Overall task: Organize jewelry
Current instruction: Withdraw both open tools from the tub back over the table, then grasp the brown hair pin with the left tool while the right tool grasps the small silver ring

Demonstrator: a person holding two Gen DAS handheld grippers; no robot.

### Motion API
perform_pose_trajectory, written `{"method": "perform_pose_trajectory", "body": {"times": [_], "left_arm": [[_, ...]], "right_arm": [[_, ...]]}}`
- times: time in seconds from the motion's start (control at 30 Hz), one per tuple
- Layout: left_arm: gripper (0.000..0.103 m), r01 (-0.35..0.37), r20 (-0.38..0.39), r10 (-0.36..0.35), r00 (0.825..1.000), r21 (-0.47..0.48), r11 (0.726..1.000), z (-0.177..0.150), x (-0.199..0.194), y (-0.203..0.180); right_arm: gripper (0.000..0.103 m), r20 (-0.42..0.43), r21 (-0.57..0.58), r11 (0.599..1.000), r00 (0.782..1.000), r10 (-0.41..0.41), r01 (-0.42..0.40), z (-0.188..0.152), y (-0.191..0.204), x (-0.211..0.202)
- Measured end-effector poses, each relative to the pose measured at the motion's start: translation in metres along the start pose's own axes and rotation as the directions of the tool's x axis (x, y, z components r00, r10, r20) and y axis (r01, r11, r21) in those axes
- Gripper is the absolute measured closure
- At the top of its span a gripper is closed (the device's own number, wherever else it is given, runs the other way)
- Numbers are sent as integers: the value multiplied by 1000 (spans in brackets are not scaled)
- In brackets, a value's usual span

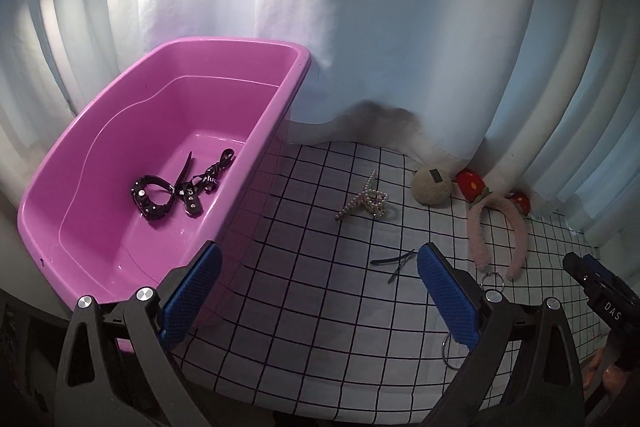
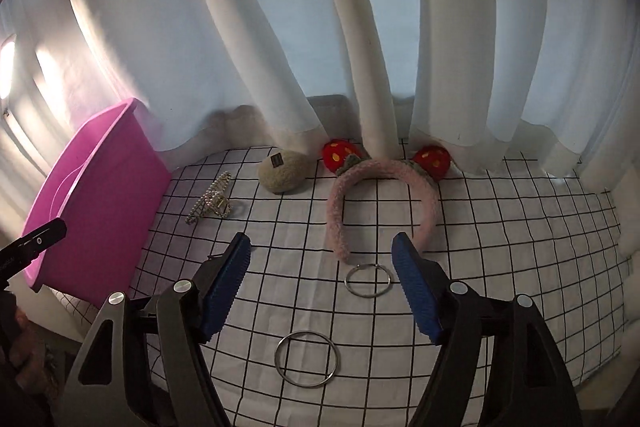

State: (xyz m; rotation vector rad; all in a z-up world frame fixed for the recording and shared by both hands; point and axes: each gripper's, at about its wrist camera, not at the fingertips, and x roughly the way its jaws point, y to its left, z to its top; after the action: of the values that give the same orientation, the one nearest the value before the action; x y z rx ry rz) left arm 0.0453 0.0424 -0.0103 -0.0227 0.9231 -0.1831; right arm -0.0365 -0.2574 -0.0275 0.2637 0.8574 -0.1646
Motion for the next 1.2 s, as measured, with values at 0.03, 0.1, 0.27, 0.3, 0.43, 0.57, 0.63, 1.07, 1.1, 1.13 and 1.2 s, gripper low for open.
{"method": "perform_pose_trajectory", "body": {"times": [0.03,0.1,0.27,0.3,0.43,0.57,0.63,1.07,1.1,1.13,1.2], "left_arm": [[7,13,-12,-12,1000,10,1000,-3,6,-6],[7,25,-34,-24,999,34,999,-11,18,-18],[7,28,-65,-22,998,99,995,-29,52,-42],[7,34,-72,-26,997,107,994,-32,60,-45],[7,42,-94,-29,995,142,989,-41,93,-55],[7,34,-118,-15,993,163,986,-46,126,-62],[7,37,-131,-16,991,158,987,-48,141,-64],[7,31,-155,-2,988,179,983,-55,187,-72],[7,31,-156,-3,988,178,983,-55,189,-72],[7,29,-157,0,988,179,984,-55,191,-73],[7,33,-161,-5,987,176,984,-55,194,-74]], "right_arm": [[33,-8,18,1000,1000,-7,8,-6,-8,1],[33,-24,45,999,999,-26,27,-18,-21,6],[33,-72,84,995,996,-44,50,-41,-37,27],[33,-80,85,995,996,-48,55,-44,-39,33],[33,-113,85,994,992,-64,73,-54,-39,60],[33,-142,94,993,988,-62,76,-61,-41,89],[33,-151,98,992,987,-63,78,-63,-41,102],[33,-167,105,988,981,-98,117,-68,-45,145],[33,-165,100,988,981,-103,120,-67,-44,147],[33,-163,92,988,981,-108,124,-66,-43,148],[33,-164,78,988,979,-121,136,-65,-41,150]]}}
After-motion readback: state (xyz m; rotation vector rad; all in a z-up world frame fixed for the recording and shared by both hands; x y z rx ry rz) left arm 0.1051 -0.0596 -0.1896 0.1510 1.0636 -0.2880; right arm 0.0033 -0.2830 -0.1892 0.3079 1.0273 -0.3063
